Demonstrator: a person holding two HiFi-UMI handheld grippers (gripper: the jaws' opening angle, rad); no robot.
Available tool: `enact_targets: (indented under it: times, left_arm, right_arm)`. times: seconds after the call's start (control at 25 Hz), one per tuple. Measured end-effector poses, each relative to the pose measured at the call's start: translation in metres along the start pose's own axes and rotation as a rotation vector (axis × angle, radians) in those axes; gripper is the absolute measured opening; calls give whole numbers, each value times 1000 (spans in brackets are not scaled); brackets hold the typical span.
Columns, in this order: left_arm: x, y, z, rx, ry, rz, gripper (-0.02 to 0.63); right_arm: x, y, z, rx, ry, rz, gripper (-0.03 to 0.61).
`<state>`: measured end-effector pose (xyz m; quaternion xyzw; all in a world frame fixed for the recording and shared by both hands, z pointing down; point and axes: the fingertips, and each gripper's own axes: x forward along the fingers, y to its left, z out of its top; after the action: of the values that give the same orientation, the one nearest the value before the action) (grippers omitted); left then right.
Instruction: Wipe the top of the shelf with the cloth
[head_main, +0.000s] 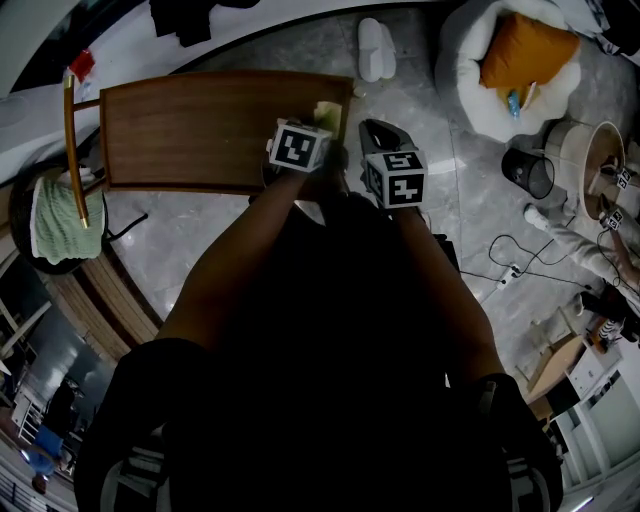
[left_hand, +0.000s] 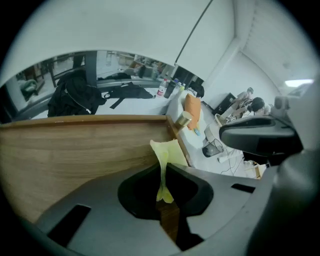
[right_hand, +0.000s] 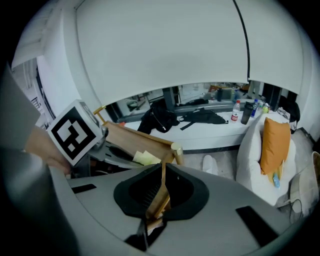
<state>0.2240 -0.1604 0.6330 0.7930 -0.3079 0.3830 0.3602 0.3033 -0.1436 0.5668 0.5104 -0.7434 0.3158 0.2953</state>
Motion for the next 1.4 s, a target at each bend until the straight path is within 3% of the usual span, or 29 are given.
enact_targets:
  times: [0.12,0.4,0.8,1.2,1.4]
  left_arm:
    - [-1,10,-7,-37,11,-25,31]
    - [-15,44,-9,-5,3,-15,31]
    - [-60,145,-36,-11,33,59,31]
    - [-106,251,-65,-82,27,118,31]
    - [-137,308,-82,-95,31,194,31]
  right_arm:
    - [2,17,3,-32,2,25,35]
    - [17,62,11,-75,15,40,34]
    - [49,143,36,-94,17,77,34]
    - [79,204,55,-116,19,93,34]
    - [100,234,60,-102,22,100,34]
